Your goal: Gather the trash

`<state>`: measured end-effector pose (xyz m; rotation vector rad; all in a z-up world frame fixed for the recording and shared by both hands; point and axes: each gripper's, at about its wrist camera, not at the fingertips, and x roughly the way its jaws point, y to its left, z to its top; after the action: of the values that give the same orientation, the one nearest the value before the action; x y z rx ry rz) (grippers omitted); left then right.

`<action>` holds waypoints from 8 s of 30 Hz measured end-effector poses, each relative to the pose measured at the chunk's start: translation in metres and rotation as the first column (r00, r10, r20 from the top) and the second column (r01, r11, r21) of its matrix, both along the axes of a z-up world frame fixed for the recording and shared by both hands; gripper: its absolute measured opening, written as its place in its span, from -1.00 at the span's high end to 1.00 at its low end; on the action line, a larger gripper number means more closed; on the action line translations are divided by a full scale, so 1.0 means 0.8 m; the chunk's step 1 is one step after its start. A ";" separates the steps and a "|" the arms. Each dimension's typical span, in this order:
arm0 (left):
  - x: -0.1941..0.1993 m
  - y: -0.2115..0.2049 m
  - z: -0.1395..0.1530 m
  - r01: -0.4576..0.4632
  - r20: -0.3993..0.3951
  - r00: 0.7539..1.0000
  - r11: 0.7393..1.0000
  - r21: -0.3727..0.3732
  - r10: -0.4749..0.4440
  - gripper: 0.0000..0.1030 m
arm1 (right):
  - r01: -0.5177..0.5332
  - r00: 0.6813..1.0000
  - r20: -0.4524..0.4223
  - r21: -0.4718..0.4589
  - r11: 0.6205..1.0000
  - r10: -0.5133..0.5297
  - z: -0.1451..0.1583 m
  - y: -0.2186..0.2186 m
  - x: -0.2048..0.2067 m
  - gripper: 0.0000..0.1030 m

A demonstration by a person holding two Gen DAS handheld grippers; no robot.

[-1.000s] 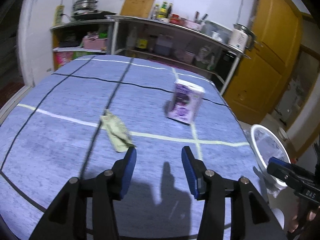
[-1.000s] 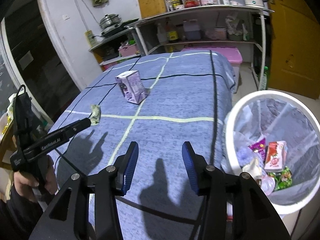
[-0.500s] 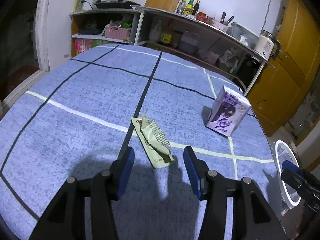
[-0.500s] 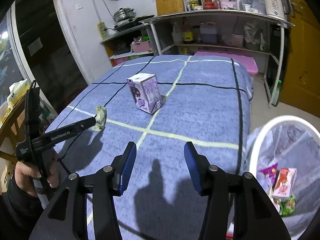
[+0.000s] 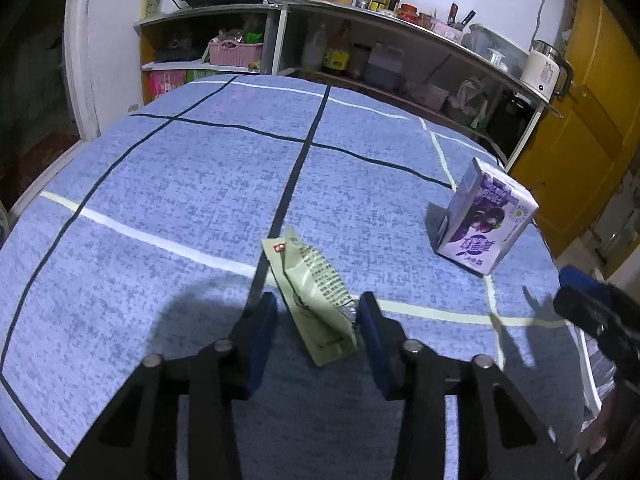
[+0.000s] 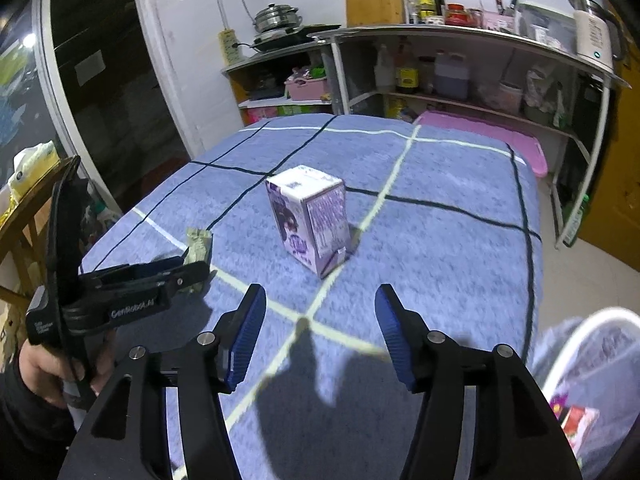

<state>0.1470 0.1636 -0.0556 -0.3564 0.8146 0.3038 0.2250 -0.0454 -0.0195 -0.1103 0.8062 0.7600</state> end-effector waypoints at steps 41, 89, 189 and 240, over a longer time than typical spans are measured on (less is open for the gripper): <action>0.004 0.015 0.001 0.069 -0.001 0.998 0.998 0.008 -0.069 0.44 | -0.113 0.993 0.015 -0.018 0.993 0.113 -0.009 0.078 0.051 0.35; 0.018 -0.214 0.083 0.468 0.167 0.869 0.883 0.027 -0.466 0.50 | 0.314 0.948 0.027 0.104 0.944 -0.318 0.053 -0.199 -0.057 0.35; -0.061 -0.302 0.091 0.608 0.209 0.761 0.788 0.098 -0.614 0.15 | 0.515 0.854 0.072 0.024 0.857 -0.515 0.049 -0.274 -0.193 0.15; -0.108 -0.309 0.081 0.592 0.204 0.773 0.798 0.112 -0.601 0.11 | 0.520 0.849 0.104 0.008 0.854 -0.518 0.050 -0.270 -0.245 0.15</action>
<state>0.0606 -0.0834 0.0089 -0.0733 0.6504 -0.3203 0.0292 -0.2617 0.0207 0.0526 0.6999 0.2275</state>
